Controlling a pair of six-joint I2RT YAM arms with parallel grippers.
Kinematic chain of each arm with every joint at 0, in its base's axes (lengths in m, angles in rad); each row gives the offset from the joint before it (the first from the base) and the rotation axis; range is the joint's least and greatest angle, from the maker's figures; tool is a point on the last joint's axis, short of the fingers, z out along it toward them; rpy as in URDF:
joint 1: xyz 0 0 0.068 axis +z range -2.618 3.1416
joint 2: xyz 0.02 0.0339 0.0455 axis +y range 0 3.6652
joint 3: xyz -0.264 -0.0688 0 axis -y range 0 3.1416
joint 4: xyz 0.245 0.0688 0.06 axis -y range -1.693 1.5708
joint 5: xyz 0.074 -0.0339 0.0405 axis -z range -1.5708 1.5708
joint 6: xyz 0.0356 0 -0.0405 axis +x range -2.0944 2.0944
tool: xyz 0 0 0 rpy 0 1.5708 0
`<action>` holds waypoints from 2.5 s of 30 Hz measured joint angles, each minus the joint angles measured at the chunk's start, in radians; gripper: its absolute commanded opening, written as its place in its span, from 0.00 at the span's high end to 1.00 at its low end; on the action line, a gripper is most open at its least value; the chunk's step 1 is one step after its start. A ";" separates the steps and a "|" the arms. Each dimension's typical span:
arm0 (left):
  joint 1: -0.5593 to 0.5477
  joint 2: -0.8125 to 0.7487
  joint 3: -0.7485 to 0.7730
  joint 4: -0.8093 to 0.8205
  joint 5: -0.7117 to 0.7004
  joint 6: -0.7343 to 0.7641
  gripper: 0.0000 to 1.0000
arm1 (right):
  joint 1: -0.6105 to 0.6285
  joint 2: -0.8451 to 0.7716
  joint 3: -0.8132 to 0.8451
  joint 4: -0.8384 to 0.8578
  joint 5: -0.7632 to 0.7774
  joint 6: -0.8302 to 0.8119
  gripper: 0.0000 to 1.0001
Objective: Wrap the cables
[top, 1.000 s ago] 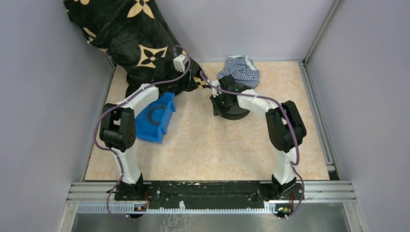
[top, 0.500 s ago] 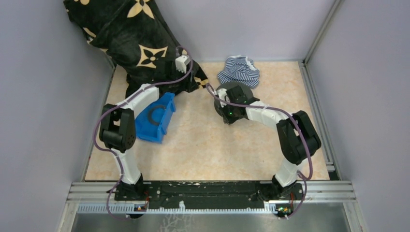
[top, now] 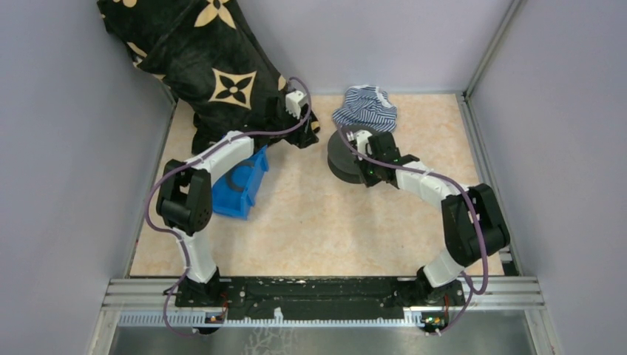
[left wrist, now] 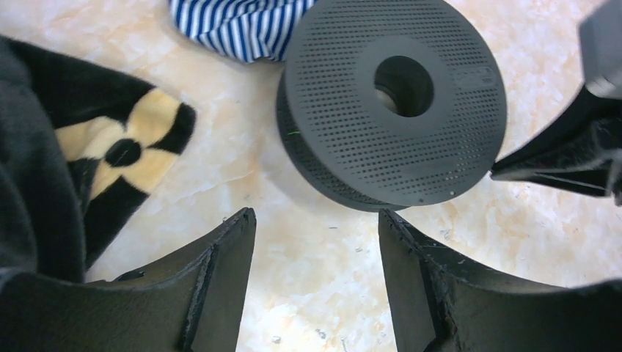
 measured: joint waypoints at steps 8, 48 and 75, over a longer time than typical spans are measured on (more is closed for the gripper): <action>-0.068 0.064 0.075 -0.006 0.017 0.033 0.31 | -0.054 -0.004 -0.024 0.019 0.014 0.013 1.00; -0.273 0.387 0.369 -0.069 0.132 0.224 0.49 | -0.317 0.137 -0.198 0.486 -0.202 0.586 1.00; -0.297 0.397 0.369 -0.037 0.119 0.120 0.74 | -0.327 0.406 -0.347 1.336 -0.207 1.043 1.00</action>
